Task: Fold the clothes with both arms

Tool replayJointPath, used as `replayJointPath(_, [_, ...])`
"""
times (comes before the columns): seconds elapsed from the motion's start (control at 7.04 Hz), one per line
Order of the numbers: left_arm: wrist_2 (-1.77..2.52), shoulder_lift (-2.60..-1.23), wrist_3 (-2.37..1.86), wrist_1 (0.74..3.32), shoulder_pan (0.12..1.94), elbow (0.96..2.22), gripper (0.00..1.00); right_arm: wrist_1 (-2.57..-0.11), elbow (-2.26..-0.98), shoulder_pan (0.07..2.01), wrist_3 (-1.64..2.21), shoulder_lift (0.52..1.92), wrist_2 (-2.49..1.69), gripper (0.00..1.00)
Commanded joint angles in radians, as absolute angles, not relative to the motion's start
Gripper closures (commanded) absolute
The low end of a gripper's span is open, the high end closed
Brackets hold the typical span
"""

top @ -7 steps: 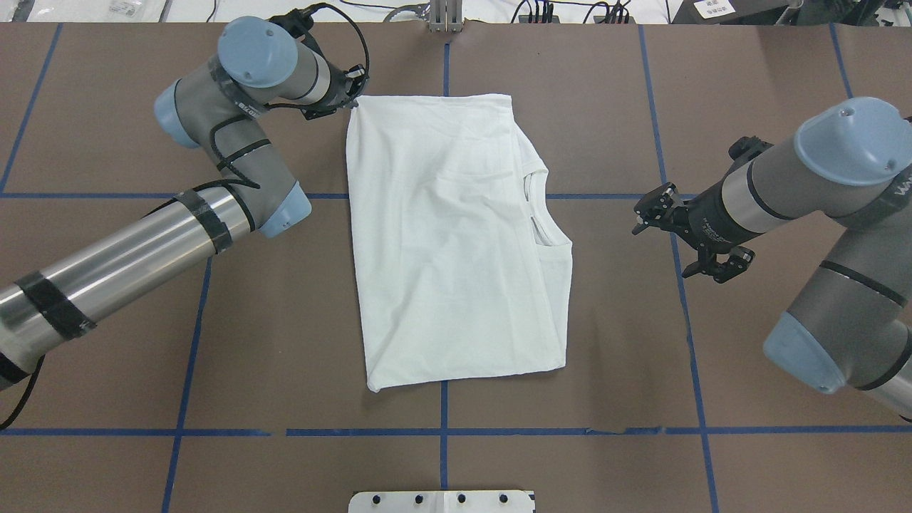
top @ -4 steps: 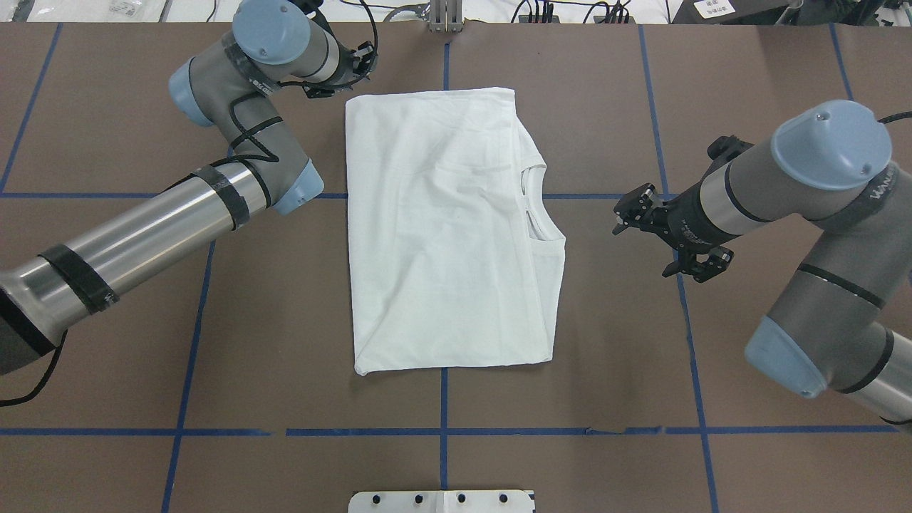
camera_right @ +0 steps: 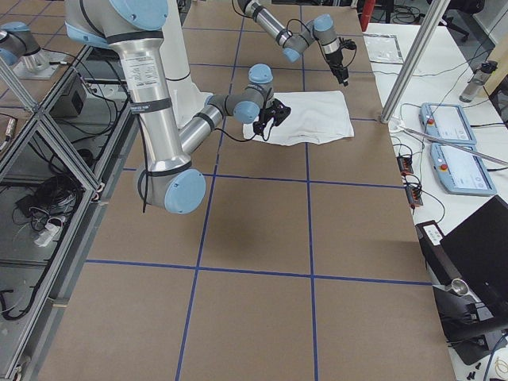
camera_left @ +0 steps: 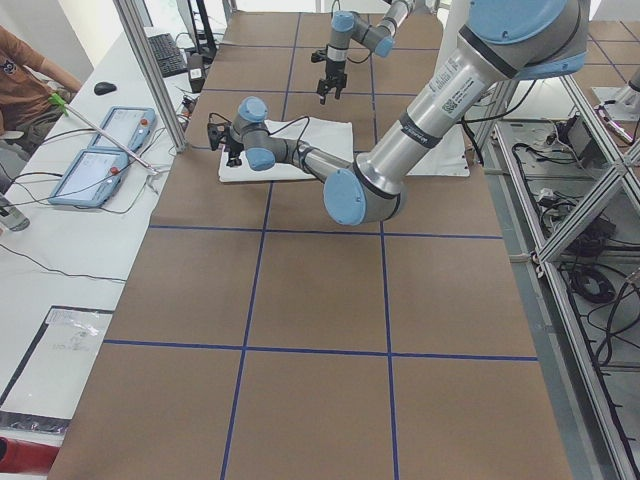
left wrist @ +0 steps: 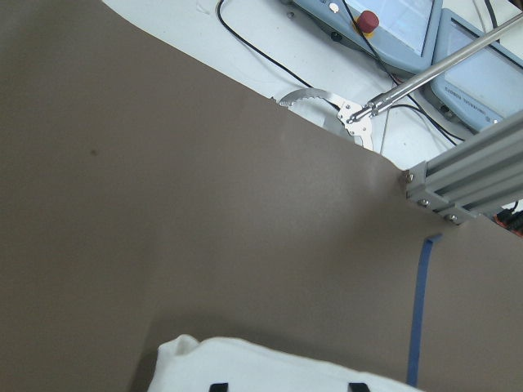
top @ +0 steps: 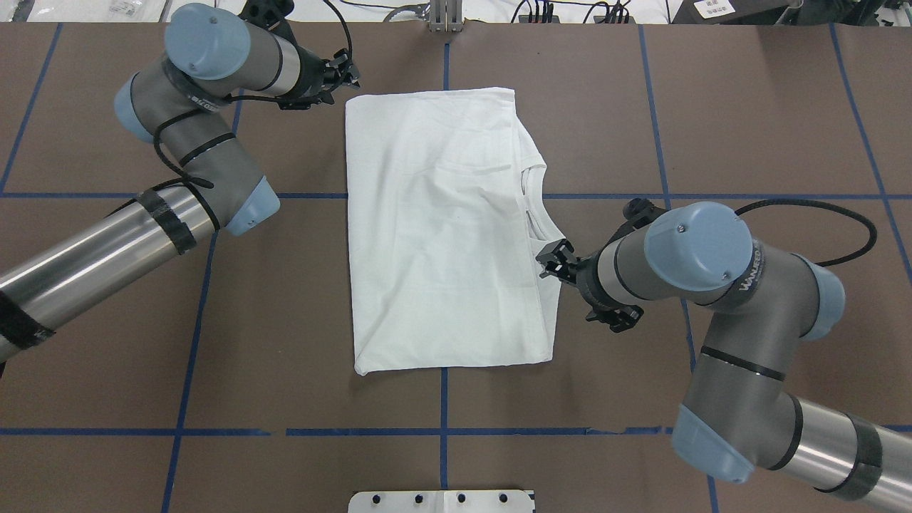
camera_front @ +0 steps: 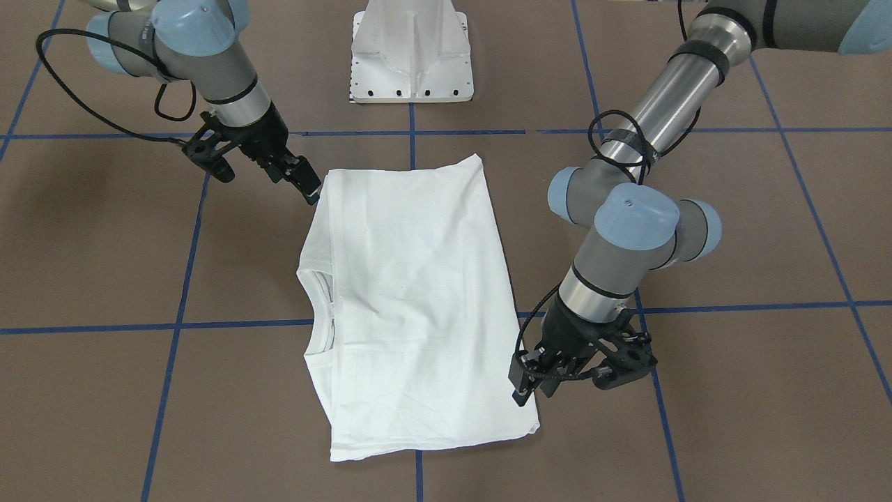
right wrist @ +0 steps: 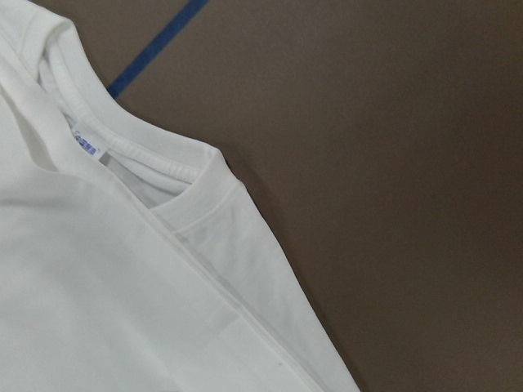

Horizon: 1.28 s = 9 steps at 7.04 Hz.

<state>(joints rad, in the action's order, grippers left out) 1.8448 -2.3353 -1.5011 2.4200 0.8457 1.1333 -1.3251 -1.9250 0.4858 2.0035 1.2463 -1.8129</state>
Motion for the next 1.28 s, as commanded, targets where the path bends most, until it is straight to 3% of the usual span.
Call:
replayJointPath(0.0, [1.85, -2.293, -1.511, 2.415, 0.839, 1.196, 0.37, -1.327, -1.879, 0.419, 2.068, 1.212, -1.737, 0.0])
replayJointPath(0.85, [1.855, -2.26, -1.511, 2.422, 0.828, 1.236, 0.35, -1.33, -1.821, 0.341, 2.106, 1.216, -1.68, 0.04])
replayJointPath(0.99, [1.855, -2.26, -1.511, 2.424, 0.827, 1.236, 0.35, -1.33, -1.819, 0.334, 2.106, 1.218, -1.68, 0.11])
replayJointPath(1.14, [1.855, -2.26, -1.511, 2.424, 0.827, 1.238, 0.35, -1.33, -1.819, 0.336, 2.106, 1.219, -1.68, 0.37])
